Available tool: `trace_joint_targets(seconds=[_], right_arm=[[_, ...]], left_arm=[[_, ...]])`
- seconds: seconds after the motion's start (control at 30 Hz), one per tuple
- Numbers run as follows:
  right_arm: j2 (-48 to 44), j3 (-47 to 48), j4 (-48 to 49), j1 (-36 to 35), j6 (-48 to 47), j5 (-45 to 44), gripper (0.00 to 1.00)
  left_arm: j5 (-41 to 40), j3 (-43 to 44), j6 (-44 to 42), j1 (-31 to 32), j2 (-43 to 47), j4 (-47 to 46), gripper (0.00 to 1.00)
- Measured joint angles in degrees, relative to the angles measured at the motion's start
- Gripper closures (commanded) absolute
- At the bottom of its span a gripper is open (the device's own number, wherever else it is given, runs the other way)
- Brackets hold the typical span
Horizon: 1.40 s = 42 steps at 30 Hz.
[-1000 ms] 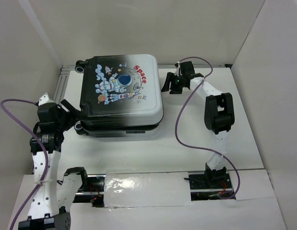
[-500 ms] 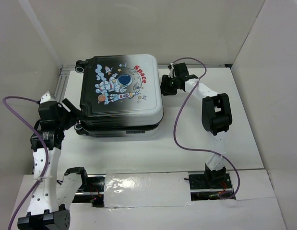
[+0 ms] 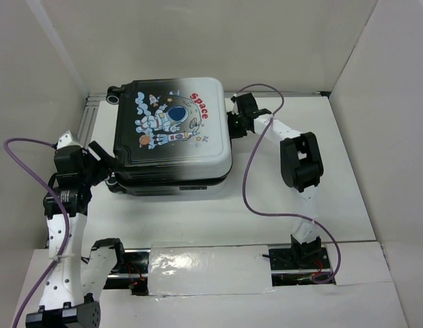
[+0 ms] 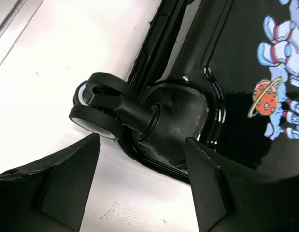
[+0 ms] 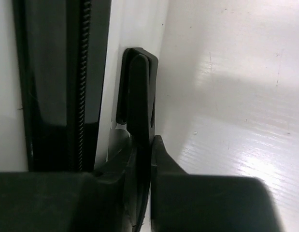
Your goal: Pack the luggage
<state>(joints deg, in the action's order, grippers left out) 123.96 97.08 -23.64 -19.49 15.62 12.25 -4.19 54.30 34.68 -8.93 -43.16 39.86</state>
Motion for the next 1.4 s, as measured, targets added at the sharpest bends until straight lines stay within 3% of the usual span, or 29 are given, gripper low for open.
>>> trace_joint_targets(seconds=[0.17,0.37,0.57,0.77,1.0,1.2,1.3,1.4], right_arm=[[-1.6,-2.9,2.5,0.2,3.8,-2.5,1.00],[-8.3,-14.8,10.3,2.5,9.9,-2.1,1.00],[-14.5,-22.9,10.7,5.5,12.1,-3.5,1.00],[-19.9,-29.2,11.2,4.8,13.6,-8.0,1.00],[-31.4,-41.4,10.0,2.4,18.4,-12.9,1.00],[-36.5,-45.7,7.5,-1.7,23.6,-17.8,1.00],[-37.9,-46.7,6.1,-5.4,28.2,-22.0,1.00],[-38.2,-47.0,5.1,-9.8,34.2,-26.3,1.00]], left_arm=[[0.1,-3.2,0.6,-0.4,0.3,-1.0,0.17],[4.2,-9.1,4.2,-0.9,1.4,-6.3,0.21],[7.0,-15.1,6.1,-0.4,1.4,-7.1,0.21],[8.4,-15.7,5.2,-0.3,0.0,-10.4,0.25],[6.0,-13.4,3.3,0.3,-17.9,-18.6,0.28],[5.6,-12.0,4.5,0.9,-24.9,-25.3,0.31],[5.1,-7.2,4.5,0.9,-32.2,-28.0,0.32],[4.8,3.0,3.7,0.8,-43.6,-28.6,0.34]])
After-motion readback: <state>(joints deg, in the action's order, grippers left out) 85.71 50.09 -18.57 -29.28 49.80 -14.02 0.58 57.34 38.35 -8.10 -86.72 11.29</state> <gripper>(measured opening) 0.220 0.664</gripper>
